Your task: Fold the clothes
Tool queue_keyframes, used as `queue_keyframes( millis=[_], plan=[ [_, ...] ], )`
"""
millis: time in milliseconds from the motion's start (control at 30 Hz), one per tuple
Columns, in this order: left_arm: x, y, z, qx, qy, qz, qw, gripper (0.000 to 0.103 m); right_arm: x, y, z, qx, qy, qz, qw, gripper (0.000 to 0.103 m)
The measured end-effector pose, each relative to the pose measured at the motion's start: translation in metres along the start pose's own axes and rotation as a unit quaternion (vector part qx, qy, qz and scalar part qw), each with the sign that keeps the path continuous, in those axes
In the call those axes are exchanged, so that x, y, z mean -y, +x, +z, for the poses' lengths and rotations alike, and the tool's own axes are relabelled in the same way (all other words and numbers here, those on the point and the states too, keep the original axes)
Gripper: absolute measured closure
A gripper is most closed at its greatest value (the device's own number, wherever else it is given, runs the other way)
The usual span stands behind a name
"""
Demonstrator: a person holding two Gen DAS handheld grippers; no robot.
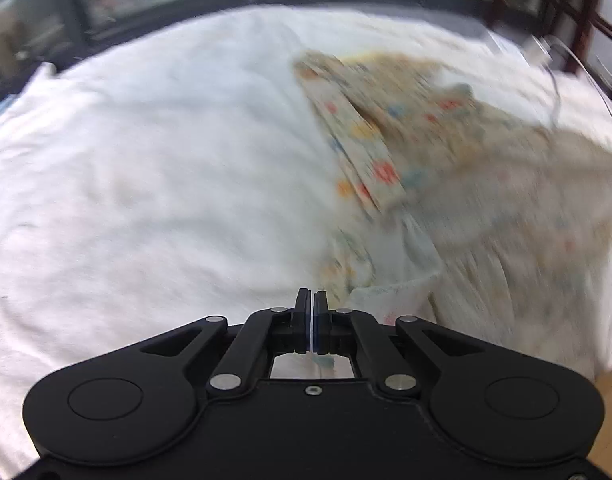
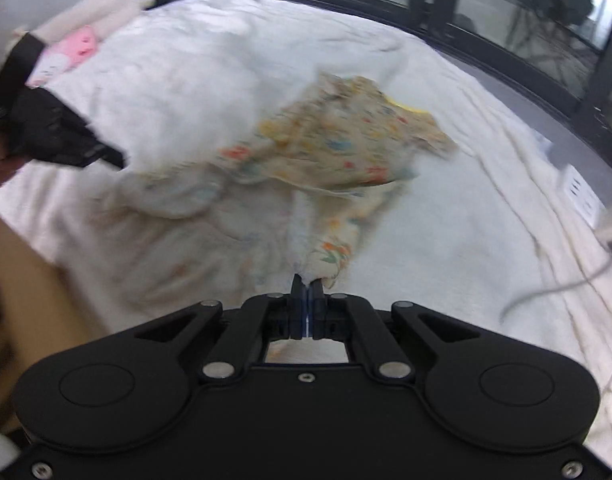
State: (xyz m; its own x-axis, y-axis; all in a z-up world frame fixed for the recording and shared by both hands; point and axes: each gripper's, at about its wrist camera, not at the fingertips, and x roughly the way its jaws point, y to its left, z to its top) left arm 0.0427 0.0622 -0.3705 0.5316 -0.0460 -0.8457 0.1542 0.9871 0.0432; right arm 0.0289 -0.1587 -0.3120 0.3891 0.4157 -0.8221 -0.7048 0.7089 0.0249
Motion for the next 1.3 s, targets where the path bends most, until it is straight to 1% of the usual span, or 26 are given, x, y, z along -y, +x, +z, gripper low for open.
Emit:
queue_keyframes(
  millis=[67,200,267,333,433,500,567,600,633,667,700,733,767,800,867,900,933,967,1000,1033,1067,1100,1167,1200,1267,1300],
  plan=[
    [0.004,-0.004,0.002,0.015,0.023,-0.006,0.9996,0.102,-0.006,0.012,-0.001,-0.020,0.004,0.011,1.000,0.102],
    [0.005,-0.013,0.009,0.032,-0.010,-0.027,0.9991,0.102,-0.013,0.020,-0.003,-0.035,0.001,0.021,0.999,0.102],
    [0.010,-0.027,0.018,0.066,-0.018,-0.051,0.9964,0.102,-0.019,0.017,0.002,-0.026,0.011,0.052,0.998,0.102],
    [0.016,-0.047,0.034,0.111,-0.017,-0.084,0.9902,0.102,-0.031,0.017,0.023,0.009,0.037,0.133,0.990,0.102],
    [0.008,-0.073,0.062,0.171,-0.036,-0.095,0.9800,0.102,-0.051,0.019,0.059,0.062,0.065,0.231,0.969,0.102],
    [-0.003,-0.081,0.074,0.193,-0.045,-0.088,0.9763,0.102,-0.063,0.025,0.076,0.080,0.062,0.261,0.960,0.100],
    [-0.023,-0.081,0.092,0.177,-0.044,-0.072,0.9806,0.101,-0.081,0.036,0.094,0.089,0.048,0.280,0.955,0.078],
    [-0.024,-0.078,0.093,0.168,-0.038,-0.063,0.9831,0.100,-0.092,0.045,0.100,0.061,0.013,0.299,0.952,0.045],
    [-0.024,-0.069,0.092,0.145,-0.012,-0.027,0.9890,0.099,-0.103,0.054,0.105,0.033,-0.022,0.315,0.948,0.031],
    [-0.024,-0.060,0.092,0.122,0.012,0.007,0.9924,0.089,-0.105,0.055,0.105,0.018,-0.047,0.315,0.948,0.031],
    [-0.020,-0.056,0.089,0.110,0.033,0.027,0.9930,0.069,-0.098,0.053,0.099,0.010,-0.090,0.312,0.946,0.031],
    [-0.015,-0.051,0.082,0.093,0.073,0.053,0.9916,0.058,-0.088,0.052,0.097,0.012,-0.095,0.308,0.947,0.031],
    [-0.010,-0.046,0.075,0.077,0.110,0.076,0.9880,0.035,-0.062,0.048,0.093,0.015,-0.093,0.292,0.952,0.031],
    [-0.007,-0.043,0.072,0.069,0.126,0.080,0.9864,0.030,-0.039,0.046,0.091,0.017,-0.090,0.265,0.960,0.031],
    [-0.001,-0.038,0.069,0.052,0.140,0.081,0.9854,0.030,0.001,0.043,0.087,0.023,-0.118,0.159,0.980,0.031],
    [0.000,-0.037,0.069,0.048,0.134,0.071,0.9873,0.028,0.015,0.046,0.085,0.024,-0.156,0.095,0.983,0.031],
    [0.007,-0.032,0.070,0.039,0.113,0.042,0.9919,0.027,0.023,0.050,0.084,0.024,-0.186,0.059,0.980,0.031],
    [0.014,-0.027,0.070,0.026,0.101,0.014,0.9944,0.025,0.038,0.062,0.083,0.023,-0.244,0.008,0.969,0.031],
    [0.027,-0.018,0.070,0.008,0.107,-0.020,0.9940,0.025,0.041,0.067,0.082,0.022,-0.256,0.000,0.966,0.031],
    [0.057,-0.002,0.064,-0.006,0.166,-0.057,0.9845,0.025,0.055,0.089,0.083,0.016,-0.306,-0.032,0.951,0.031],
    [0.073,0.009,0.057,0.002,0.208,-0.035,0.9776,0.025,0.066,0.114,0.084,0.001,-0.345,-0.058,0.937,0.031],
    [0.088,0.020,0.051,0.009,0.248,-0.014,0.9687,0.025,0.068,0.118,0.083,-0.003,-0.354,-0.063,0.933,0.031],
    [0.109,0.051,0.038,-0.010,0.309,0.039,0.9502,0.025,0.078,0.160,0.086,-0.028,-0.426,-0.084,0.900,0.033],
    [0.111,0.060,0.034,-0.025,0.324,0.041,0.9450,0.025,0.081,0.176,0.088,-0.032,-0.453,-0.085,0.887,0.033],
    [0.109,0.087,0.024,-0.082,0.364,0.032,0.9271,0.025,0.082,0.200,0.094,-0.042,-0.479,-0.089,0.872,0.032],
    [0.104,0.090,0.021,-0.085,0.367,0.032,0.9256,0.027,0.084,0.202,0.092,-0.046,-0.479,-0.090,0.872,0.032]
  ],
)
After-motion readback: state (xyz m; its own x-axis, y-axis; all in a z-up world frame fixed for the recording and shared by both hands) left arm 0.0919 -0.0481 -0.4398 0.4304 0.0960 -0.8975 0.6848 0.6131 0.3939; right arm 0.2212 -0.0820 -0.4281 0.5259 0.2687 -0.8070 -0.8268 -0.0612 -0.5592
